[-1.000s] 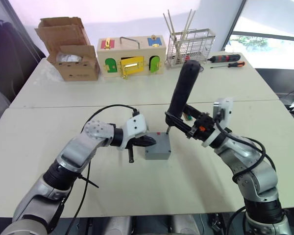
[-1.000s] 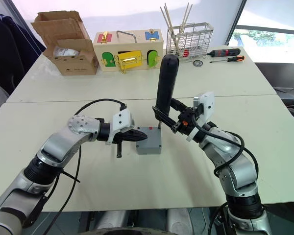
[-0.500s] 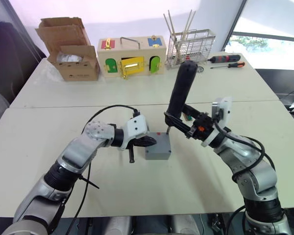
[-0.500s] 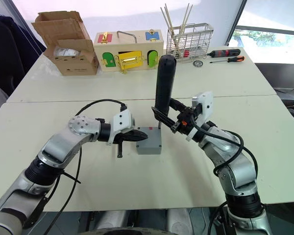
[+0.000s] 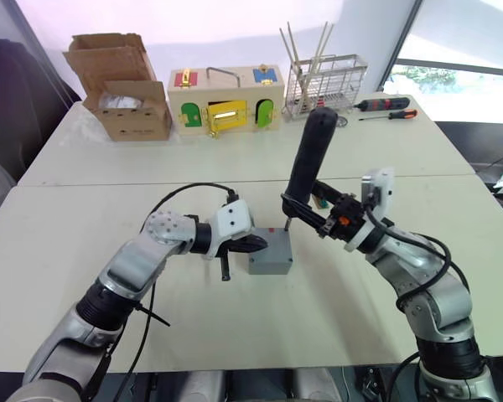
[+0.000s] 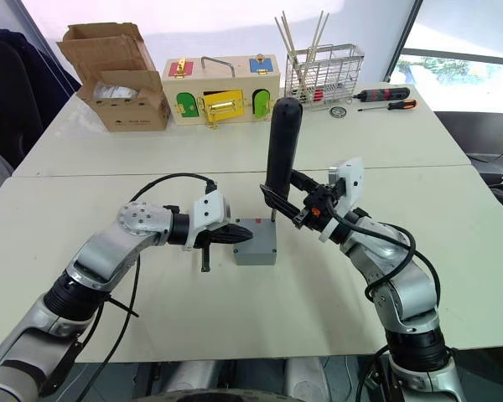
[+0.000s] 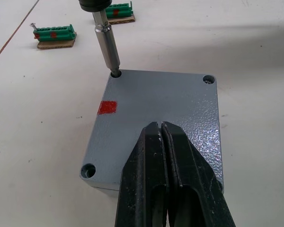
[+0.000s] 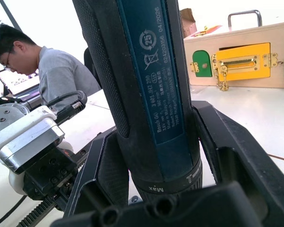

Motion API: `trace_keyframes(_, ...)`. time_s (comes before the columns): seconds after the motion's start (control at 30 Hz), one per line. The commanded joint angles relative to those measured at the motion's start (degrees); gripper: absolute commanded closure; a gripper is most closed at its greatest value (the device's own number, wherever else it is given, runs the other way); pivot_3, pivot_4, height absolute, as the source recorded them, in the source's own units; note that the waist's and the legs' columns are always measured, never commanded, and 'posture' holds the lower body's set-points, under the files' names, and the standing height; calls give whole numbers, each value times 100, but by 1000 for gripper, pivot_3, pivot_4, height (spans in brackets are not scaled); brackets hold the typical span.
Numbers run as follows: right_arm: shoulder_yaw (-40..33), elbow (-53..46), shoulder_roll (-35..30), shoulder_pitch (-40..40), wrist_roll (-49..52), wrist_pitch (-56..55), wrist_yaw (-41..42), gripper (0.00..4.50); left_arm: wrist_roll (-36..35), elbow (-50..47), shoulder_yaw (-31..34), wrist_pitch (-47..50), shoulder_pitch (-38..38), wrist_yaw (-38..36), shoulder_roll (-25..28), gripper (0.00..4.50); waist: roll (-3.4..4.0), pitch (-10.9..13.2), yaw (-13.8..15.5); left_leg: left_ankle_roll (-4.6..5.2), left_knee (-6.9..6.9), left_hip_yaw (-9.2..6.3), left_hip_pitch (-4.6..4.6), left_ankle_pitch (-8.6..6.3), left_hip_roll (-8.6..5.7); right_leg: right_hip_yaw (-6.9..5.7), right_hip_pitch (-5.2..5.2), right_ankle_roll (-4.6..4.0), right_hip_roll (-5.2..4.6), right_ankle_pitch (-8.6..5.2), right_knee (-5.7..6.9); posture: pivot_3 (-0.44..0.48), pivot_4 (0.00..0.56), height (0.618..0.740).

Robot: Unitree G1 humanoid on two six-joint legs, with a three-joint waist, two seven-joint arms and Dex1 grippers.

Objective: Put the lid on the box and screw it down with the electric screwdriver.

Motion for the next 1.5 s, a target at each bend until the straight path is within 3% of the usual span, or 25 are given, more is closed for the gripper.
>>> trace_keyframes(0.03,496,490,-72,392,-283,249,123,2657,80,-11,-135,141,89,-15,49,4500,-1,-8,0,0,0,0,0,0,0,0,0,0,0,0,-1,0,150,730)
trace_keyframes(1.1,335,410,63,385,-284,30,66,2657,75,-65,-146,269,-5,-53,-13,4500,-6,-46,5,0,-21,-10,8,-1,2,-10,22,-1,0,0,-45,0,150,730)
trace_keyframes(1.23,-259,-13,20,-70,451,416,-58,2657,45,-85,-67,235,9,-58,7,4500,-2,-41,8,0,-21,-11,5,-1,1,-10,22,-1,-1,0,-49,0,150,730)
trace_keyframes(1.5,-1435,-172,-930,-1362,2211,1832,-53,2657,-291,-276,556,166,38,210,-108,4500,44,64,15,-1,-19,-10,-64,1,-2,-8,-48,-2,-8,2,-38,0,150,730)
